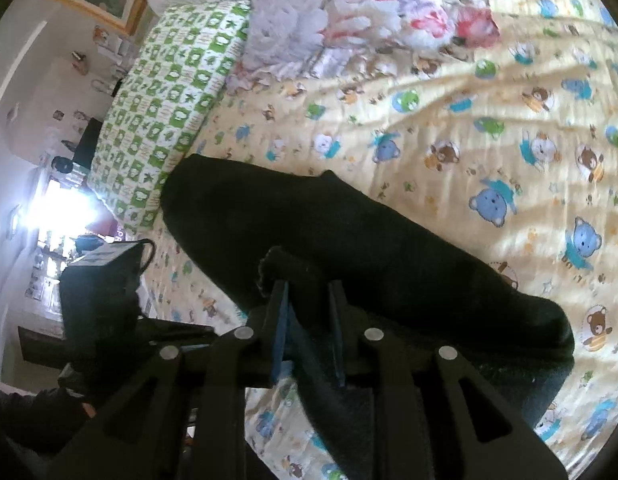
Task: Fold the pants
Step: 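Fold the legs over with the right gripper while the left gripper holds the waistband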
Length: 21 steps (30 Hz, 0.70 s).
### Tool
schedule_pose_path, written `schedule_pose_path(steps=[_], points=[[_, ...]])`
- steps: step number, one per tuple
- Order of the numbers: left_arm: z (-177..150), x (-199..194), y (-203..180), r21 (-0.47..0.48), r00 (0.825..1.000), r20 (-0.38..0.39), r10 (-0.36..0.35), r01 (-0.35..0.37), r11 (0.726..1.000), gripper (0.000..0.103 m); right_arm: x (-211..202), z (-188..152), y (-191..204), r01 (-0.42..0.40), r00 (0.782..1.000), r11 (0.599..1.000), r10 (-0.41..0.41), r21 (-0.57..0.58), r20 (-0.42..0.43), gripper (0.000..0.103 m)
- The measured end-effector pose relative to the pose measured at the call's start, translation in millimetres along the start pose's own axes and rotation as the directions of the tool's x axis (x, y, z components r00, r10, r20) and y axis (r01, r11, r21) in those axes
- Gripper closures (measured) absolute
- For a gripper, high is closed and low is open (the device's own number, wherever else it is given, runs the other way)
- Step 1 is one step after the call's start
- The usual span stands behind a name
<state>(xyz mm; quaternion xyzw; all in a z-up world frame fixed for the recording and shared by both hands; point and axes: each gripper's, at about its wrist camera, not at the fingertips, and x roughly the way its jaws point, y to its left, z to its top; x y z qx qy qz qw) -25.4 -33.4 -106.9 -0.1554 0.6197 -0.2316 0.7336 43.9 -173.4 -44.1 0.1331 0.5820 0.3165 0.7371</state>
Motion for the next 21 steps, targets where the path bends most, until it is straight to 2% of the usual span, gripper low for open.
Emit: schedule_pose_path(steps=[2,5,7,12,16,19,21], points=[[-1,0,1,-0.005,1.0,0.0,-0.003,0.003,1.0,0.093,-7,2,5,-0.005,1.0,1.0,0.005,-0.009,0.025,0.071],[-3,-2,3,-0.015,1.0,0.003,-0.014,0.014,1.0,0.093,-10,6,10,-0.036,0.999,0.999,0.036,-0.015,0.03,0.068],[-5,-2,5,-0.023,1.0,0.004,-0.02,0.02,1.0,0.092,-2,7,13,-0.066,0.998,0.998,0.066,-0.017,-0.002,0.068],[-7,0,8,-0.038,1.0,0.003,-0.022,0.022,0.999,0.09,37,2,0,0.001,0.994,1.0,0.0,0.007,-0.111,0.068],[-10,-12,15,-0.063,0.999,0.032,-0.037,0.039,0.997,0.09,47,2,-6,-0.011,0.991,0.999,0.018,0.052,-0.13,0.069],[-12,-29,28,-0.108,0.997,0.069,-0.032,0.039,0.993,0.083,39,14,15,-0.037,0.994,0.999,0.036,-0.011,-0.106,0.068],[-13,-43,40,-0.152,0.995,0.095,-0.013,0.027,0.988,0.072,38,23,25,-0.037,0.994,0.998,0.032,-0.044,-0.101,0.068]])
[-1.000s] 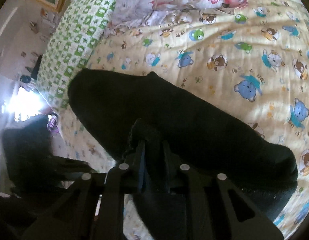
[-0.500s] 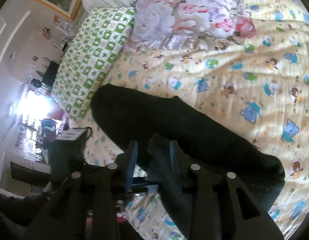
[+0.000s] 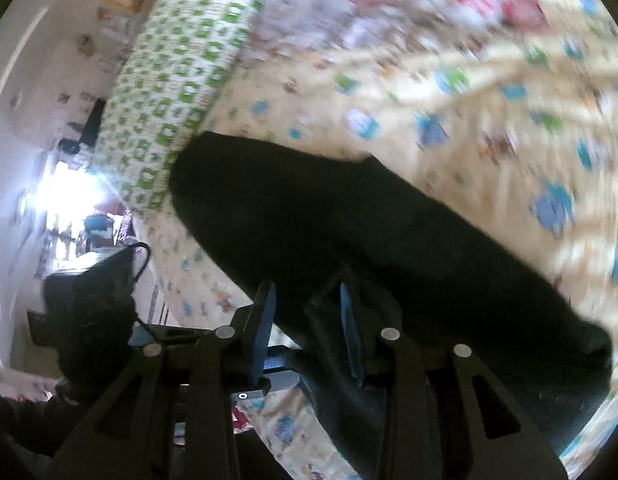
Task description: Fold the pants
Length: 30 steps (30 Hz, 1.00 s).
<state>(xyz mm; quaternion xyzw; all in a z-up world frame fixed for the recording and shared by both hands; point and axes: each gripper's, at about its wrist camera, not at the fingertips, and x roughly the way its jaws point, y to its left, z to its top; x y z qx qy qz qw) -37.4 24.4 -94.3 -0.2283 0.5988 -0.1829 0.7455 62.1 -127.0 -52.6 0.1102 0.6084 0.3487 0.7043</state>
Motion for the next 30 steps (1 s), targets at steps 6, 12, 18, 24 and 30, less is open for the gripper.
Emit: schedule_pose_path(steps=[6,12,18,24,30], points=[[5,-46,37,-0.107,0.993,0.105,0.047,-0.035,0.994,0.055,7,30,26,-0.023,1.0,0.997,0.023,-0.069,-0.001,0.068],[8,-83,82,-0.241,0.981,0.177,0.079,-0.035,0.97,0.053,30,56,55,-0.018,0.999,0.99,0.014,-0.137,-0.033,0.058],[7,-109,118,-0.344,0.961,0.226,0.161,-0.076,0.936,0.046,52,78,80,-0.032,0.997,0.979,0.017,-0.203,-0.075,0.058],[12,-119,147,-0.435,0.947,0.246,0.208,-0.084,0.897,0.043,75,101,101,-0.021,0.994,0.961,-0.009,-0.277,-0.109,0.057],[25,-120,166,-0.472,0.939,0.247,0.239,-0.099,0.876,0.043,101,129,114,-0.019,0.99,0.951,-0.025,-0.309,-0.137,0.056]])
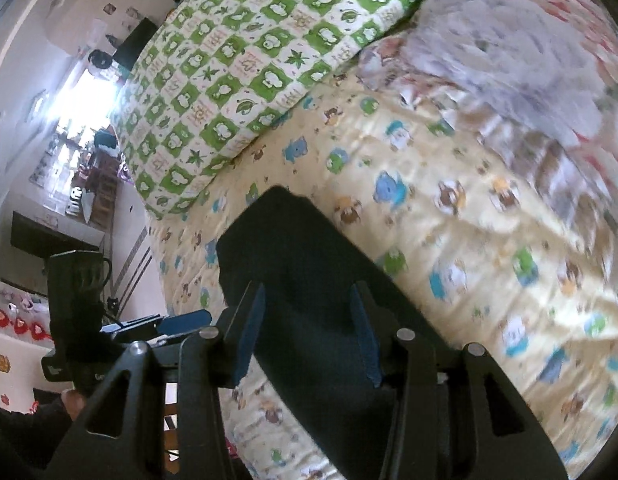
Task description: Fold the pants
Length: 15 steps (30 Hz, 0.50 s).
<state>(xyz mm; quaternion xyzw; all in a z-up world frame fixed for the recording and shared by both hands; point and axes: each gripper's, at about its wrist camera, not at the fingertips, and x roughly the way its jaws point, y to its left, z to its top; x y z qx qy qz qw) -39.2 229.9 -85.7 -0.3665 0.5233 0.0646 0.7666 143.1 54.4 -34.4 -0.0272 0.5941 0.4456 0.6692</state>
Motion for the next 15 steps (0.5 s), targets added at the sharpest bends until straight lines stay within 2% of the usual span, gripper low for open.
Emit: schedule_pose_path(steps=[9,11,15], points=[[16,22,11,-0.056,1.0,-0.02,0.019,-0.02,0.998,0.043,40,38,9,0.002,0.996,0.998,-0.007,-0.068,-0.083,0.056],[20,26,11,-0.054,1.0,-0.025,0.0,-0.001,0.999,0.043,49,46,13,-0.011,0.994,0.996,0.001,-0.085,-0.105,0.056],[25,34,8,-0.035,0.999,-0.029,0.015,-0.016,0.999,0.043,66,58,16,-0.022,0.99,0.994,0.007,-0.106,-0.141,0.056]])
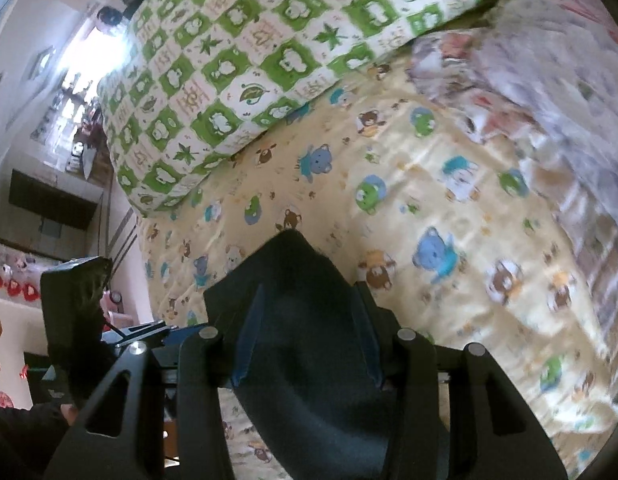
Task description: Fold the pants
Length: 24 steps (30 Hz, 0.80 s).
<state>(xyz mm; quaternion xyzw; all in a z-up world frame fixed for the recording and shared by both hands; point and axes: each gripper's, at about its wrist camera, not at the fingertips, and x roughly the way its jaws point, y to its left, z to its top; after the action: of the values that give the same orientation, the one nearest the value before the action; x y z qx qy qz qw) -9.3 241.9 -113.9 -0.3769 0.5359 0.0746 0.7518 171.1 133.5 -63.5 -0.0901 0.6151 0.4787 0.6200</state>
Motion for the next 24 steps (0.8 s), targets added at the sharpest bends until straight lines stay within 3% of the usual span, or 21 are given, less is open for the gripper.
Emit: schedule_pose_path(steps=[7,11,12,17,24], points=[[4,12,1,-0.011,1.0,-0.007,-0.005,0.005,1.0,0.046,28,15,-5,-0.01,0.998,1.0,0.01,0.0,-0.066,0.056],[6,17,0,0.005,1.0,-0.01,-0.011,0.011,1.0,0.063,44,15,-9,-0.04,0.993,0.999,0.042,0.021,-0.11,0.056],[6,18,1,0.006,1.0,-0.011,-0.023,0.023,1.0,0.07,46,14,-8,-0.03,0.994,1.0,0.031,0.007,-0.103,0.057],[6,15,-4,0.034,0.999,0.01,-0.05,0.049,0.998,0.079,37,10,-7,-0.023,0.998,1.0,0.023,-0.013,-0.066,0.078],[5,2,-17,0.085,0.998,0.03,-0.056,0.053,0.995,0.082,11,2,-8,-0.037,0.999,0.999,0.037,-0.003,0.002,0.082]])
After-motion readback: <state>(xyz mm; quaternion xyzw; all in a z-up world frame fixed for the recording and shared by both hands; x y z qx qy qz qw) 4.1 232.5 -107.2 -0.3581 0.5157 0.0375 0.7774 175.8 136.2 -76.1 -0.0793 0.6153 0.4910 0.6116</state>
